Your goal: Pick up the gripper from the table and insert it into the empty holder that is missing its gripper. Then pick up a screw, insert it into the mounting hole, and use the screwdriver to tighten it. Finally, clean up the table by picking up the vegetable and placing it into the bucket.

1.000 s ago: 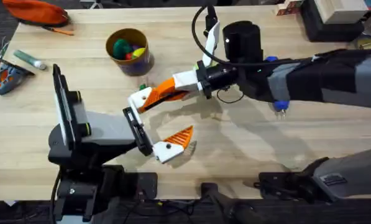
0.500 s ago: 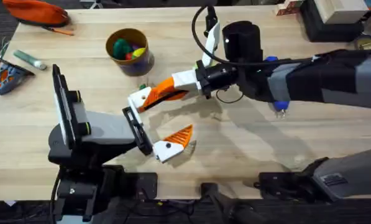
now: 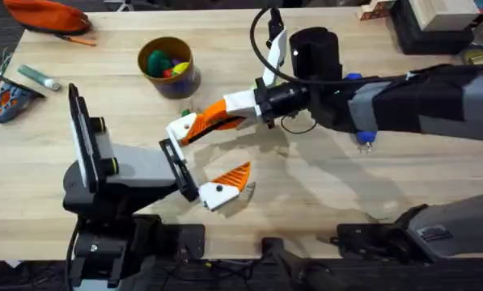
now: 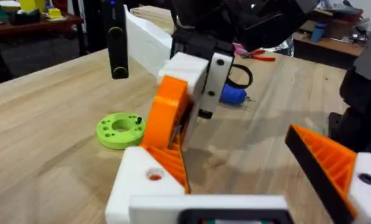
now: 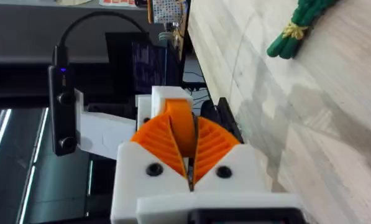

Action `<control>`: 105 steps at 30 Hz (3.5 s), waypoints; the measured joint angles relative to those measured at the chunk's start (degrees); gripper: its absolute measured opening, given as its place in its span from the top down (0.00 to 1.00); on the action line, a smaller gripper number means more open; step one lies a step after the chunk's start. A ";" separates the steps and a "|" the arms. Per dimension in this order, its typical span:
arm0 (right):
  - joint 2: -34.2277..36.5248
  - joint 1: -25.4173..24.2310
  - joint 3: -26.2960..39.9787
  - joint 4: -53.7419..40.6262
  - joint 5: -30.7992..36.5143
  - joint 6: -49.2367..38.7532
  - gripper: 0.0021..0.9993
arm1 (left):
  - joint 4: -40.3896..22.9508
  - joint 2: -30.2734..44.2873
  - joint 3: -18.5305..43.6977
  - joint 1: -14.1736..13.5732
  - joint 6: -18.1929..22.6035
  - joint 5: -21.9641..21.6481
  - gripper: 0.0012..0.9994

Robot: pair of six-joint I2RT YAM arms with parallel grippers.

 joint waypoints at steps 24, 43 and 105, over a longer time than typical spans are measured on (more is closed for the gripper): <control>-0.01 0.66 0.00 0.17 0.87 0.72 1.00 | 0.00 0.00 0.00 0.28 -0.42 -0.24 0.01; -0.50 1.42 0.00 0.21 3.12 1.42 1.00 | 0.15 0.11 0.00 0.28 -0.46 -1.30 0.01; -4.22 2.27 -3.43 -0.68 10.71 3.02 0.53 | 0.00 0.09 0.04 0.37 0.74 -0.26 0.01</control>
